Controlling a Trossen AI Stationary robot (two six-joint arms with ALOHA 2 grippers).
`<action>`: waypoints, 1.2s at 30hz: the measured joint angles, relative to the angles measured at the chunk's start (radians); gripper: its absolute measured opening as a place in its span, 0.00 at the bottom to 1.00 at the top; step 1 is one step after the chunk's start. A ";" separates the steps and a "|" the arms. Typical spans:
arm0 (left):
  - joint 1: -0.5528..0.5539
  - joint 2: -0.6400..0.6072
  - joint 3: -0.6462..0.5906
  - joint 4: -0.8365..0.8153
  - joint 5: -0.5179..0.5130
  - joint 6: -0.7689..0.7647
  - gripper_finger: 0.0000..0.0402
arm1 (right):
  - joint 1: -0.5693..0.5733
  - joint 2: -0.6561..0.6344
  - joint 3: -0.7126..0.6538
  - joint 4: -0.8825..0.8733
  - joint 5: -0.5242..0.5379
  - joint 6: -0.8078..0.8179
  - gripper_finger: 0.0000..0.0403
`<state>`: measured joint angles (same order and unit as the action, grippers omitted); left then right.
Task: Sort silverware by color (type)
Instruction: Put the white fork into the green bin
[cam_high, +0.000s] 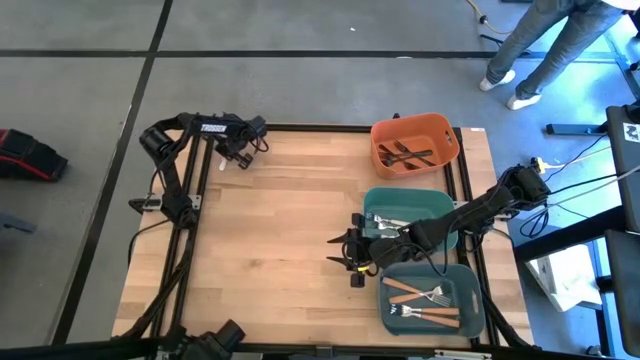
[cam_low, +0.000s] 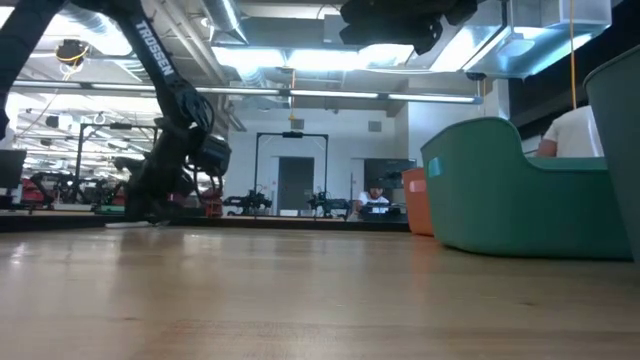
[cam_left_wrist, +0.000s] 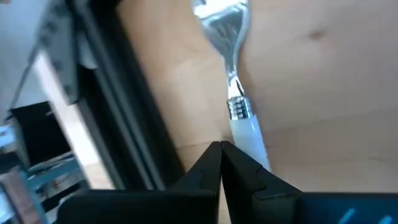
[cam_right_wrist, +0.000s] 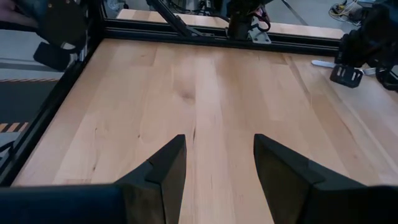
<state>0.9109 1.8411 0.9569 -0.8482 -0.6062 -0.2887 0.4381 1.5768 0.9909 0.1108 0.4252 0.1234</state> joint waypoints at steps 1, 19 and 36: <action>0.000 -0.003 0.000 0.003 0.023 0.018 0.01 | 0.000 0.000 0.000 0.000 0.000 0.000 0.43; -0.214 -0.106 0.000 -0.016 0.046 0.051 0.01 | 0.000 0.000 0.000 -0.004 0.000 -0.001 0.43; -0.086 -0.180 -0.036 0.200 0.221 -0.020 0.28 | 0.000 0.000 0.000 -0.009 0.000 0.000 0.43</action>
<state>0.8252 1.6611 0.9208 -0.6486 -0.3856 -0.3083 0.4381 1.5768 0.9907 0.1020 0.4252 0.1234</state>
